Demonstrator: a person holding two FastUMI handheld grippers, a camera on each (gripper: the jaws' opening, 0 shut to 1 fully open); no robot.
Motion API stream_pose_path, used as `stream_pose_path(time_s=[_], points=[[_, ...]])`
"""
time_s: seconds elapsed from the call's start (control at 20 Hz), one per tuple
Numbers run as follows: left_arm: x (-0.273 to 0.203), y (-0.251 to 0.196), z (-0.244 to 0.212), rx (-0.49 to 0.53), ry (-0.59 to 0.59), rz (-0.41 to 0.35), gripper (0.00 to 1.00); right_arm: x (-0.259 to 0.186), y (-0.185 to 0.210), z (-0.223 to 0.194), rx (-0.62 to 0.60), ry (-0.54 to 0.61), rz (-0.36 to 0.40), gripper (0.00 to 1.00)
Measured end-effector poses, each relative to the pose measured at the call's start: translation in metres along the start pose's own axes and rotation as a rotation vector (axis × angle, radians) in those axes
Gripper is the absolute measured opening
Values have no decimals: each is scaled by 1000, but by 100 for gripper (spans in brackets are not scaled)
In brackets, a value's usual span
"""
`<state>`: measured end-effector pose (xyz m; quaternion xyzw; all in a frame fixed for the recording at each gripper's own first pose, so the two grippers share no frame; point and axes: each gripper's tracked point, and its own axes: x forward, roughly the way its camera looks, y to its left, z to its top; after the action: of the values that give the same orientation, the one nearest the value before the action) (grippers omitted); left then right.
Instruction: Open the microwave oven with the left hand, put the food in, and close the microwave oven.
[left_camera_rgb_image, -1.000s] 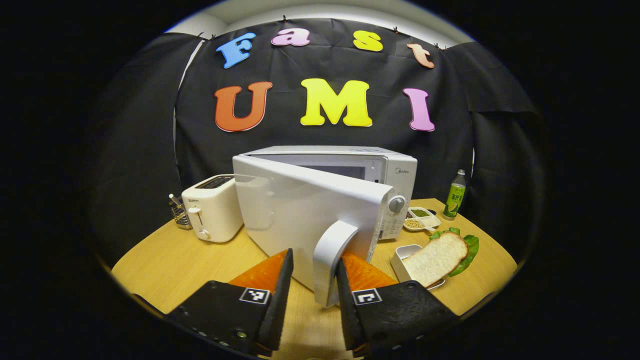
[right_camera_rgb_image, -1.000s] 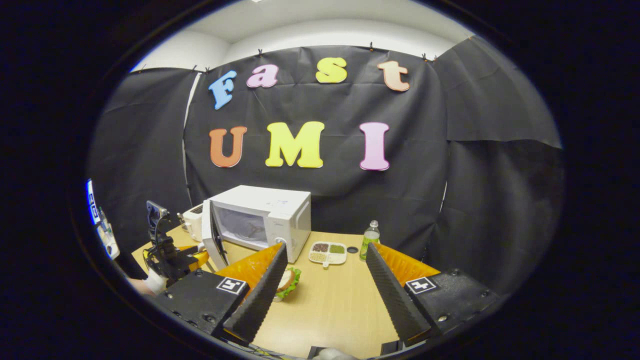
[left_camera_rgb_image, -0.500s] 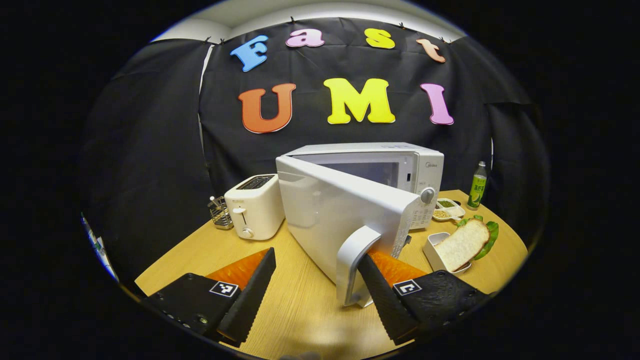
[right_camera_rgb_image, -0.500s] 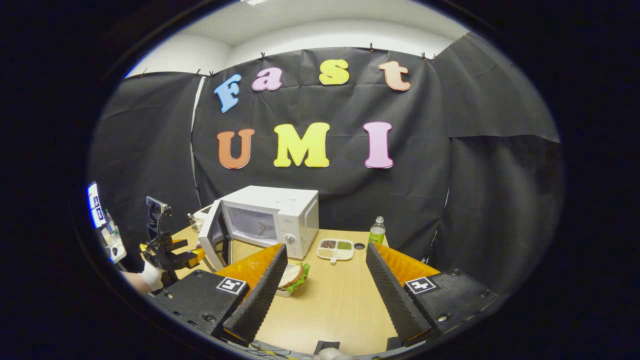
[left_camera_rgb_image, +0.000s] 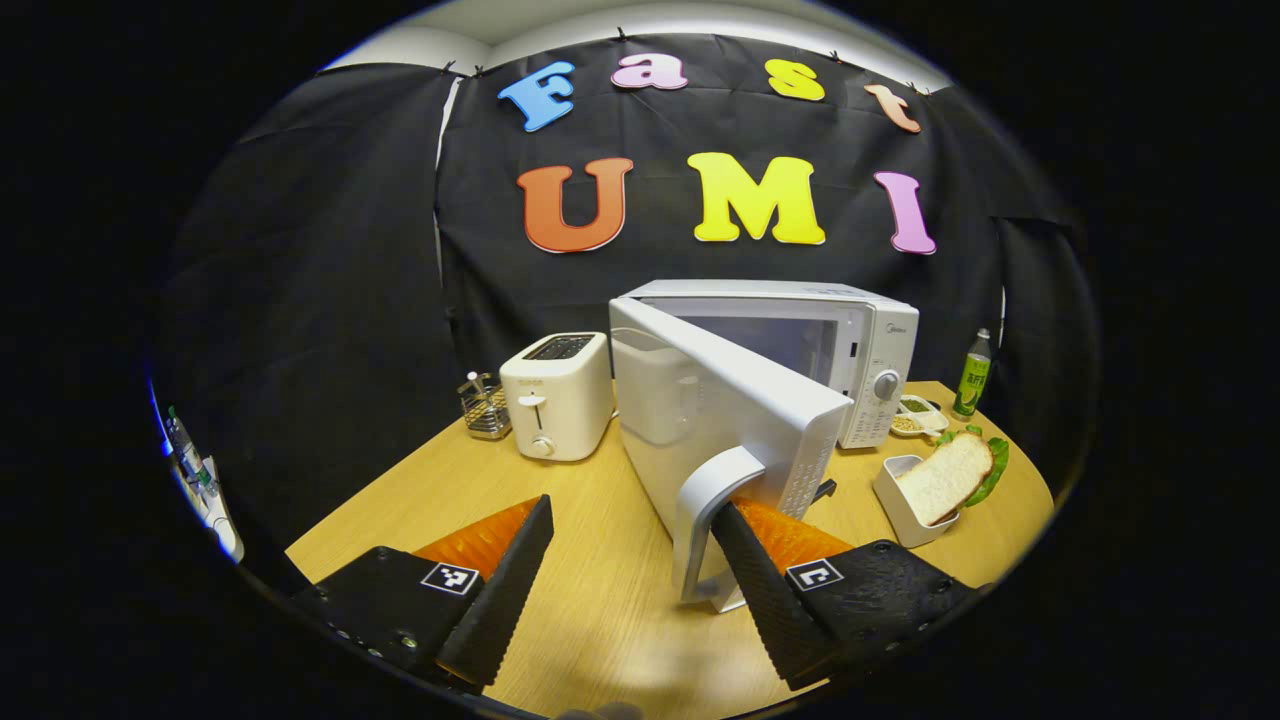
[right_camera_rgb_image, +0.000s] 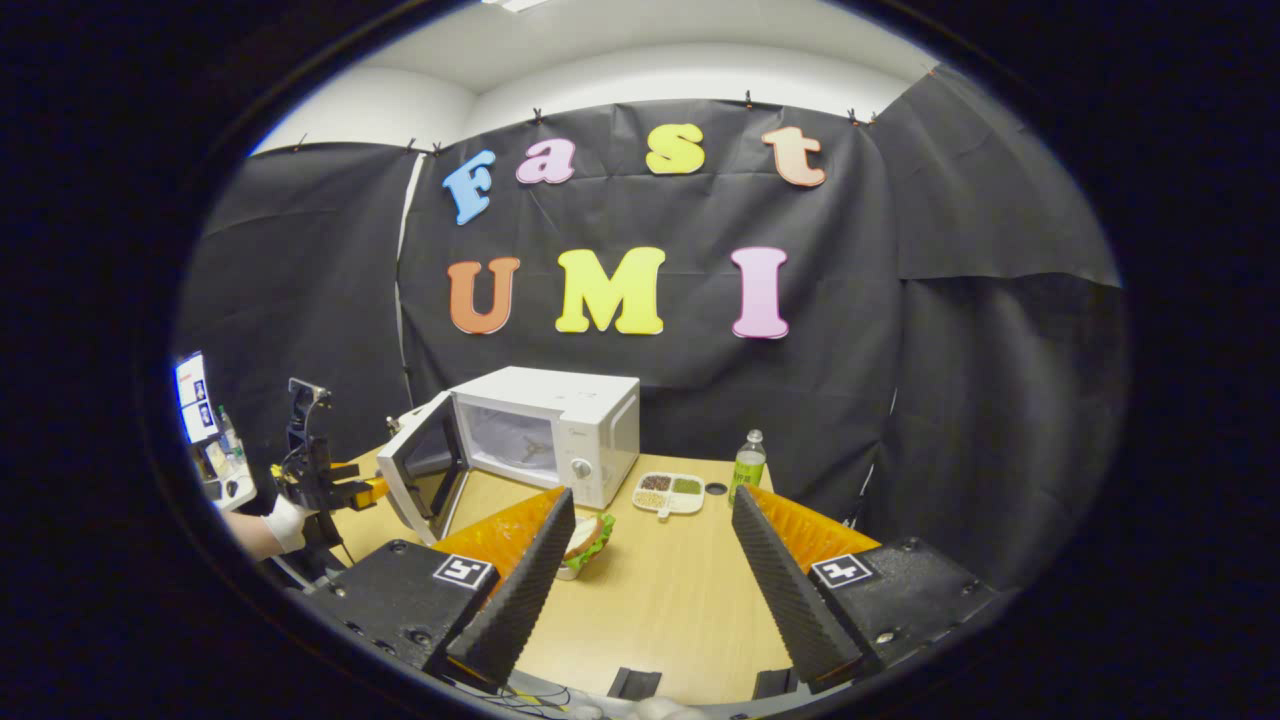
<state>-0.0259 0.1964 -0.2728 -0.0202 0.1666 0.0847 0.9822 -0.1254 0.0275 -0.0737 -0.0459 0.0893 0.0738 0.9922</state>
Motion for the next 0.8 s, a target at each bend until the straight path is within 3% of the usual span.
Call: stream_pose_path(time_s=[0.05, 0.45, 0.5, 0.55, 0.8], points=[[-1, 8, -2, -3, 6, 5, 95, 2, 2, 1, 5, -3, -2, 93], [0, 71, -13, -38, 15, -1, 98, 53, 49, 4, 38, 37, 2, 93], [1, 76, -13, -40, 13, -12, 98, 60, 57, 5, 41, 39, 4, 100], [1, 82, -14, -39, 10, -21, 98, 68, 62, 7, 41, 36, -2, 100], [1, 122, -15, 48, -6, -4, 97, 99, 92, 9, 26, 40, 1, 93]])
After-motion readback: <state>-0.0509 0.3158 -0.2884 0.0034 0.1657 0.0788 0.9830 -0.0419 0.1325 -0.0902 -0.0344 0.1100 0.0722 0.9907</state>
